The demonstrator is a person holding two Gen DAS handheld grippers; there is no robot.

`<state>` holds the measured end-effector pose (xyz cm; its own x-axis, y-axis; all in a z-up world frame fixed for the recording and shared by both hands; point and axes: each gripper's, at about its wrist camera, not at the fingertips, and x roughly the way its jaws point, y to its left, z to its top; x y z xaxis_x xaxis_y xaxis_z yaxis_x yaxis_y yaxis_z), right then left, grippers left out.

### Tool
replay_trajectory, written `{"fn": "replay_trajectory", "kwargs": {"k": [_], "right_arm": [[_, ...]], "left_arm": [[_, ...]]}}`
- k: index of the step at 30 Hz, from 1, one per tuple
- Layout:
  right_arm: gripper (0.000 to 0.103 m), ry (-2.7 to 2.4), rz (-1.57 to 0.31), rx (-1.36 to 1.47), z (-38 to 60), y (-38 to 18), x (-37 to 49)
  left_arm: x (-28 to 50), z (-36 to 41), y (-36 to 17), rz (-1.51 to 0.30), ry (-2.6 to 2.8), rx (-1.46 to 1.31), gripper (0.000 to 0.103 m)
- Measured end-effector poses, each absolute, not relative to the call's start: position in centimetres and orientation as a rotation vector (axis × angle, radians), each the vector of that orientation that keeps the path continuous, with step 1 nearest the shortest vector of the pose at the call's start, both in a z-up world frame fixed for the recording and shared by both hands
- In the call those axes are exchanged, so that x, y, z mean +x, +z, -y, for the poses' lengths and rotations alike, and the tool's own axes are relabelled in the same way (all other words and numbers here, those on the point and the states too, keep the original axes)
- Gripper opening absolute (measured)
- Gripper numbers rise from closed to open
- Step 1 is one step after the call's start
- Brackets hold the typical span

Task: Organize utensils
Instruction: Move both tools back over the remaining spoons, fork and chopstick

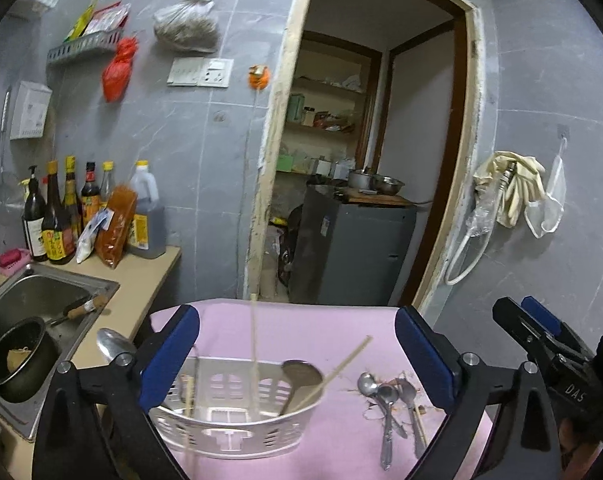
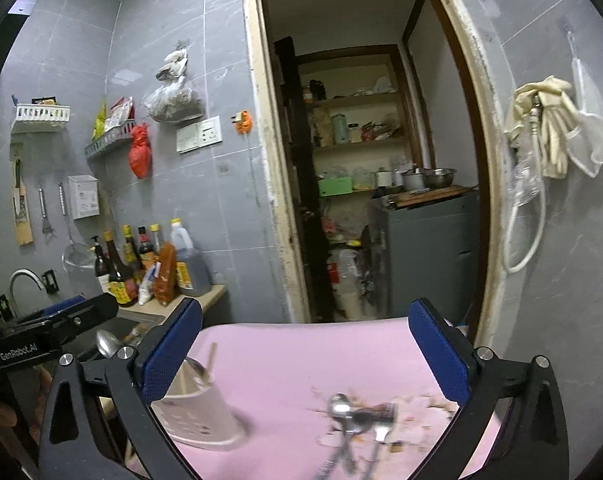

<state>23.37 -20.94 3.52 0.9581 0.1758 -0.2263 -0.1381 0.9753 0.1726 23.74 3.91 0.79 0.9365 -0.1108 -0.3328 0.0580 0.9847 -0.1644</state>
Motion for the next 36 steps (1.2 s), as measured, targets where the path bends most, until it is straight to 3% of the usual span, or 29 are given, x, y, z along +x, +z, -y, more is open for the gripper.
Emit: {"fn": "replay_trajectory", "kwargs": {"k": [21, 36], "right_arm": [[0.101, 0.069, -0.357, 0.081, 30.8, -1.3, 23.9], [0.101, 0.133, -0.602, 0.18, 35.2, -9.6, 29.6]], "left_arm": [[24.4, 6.5, -3.2, -0.363, -0.123, -0.029, 0.101], [29.2, 11.1, -9.3, -0.546, -0.184, -0.001, 0.101]]}}
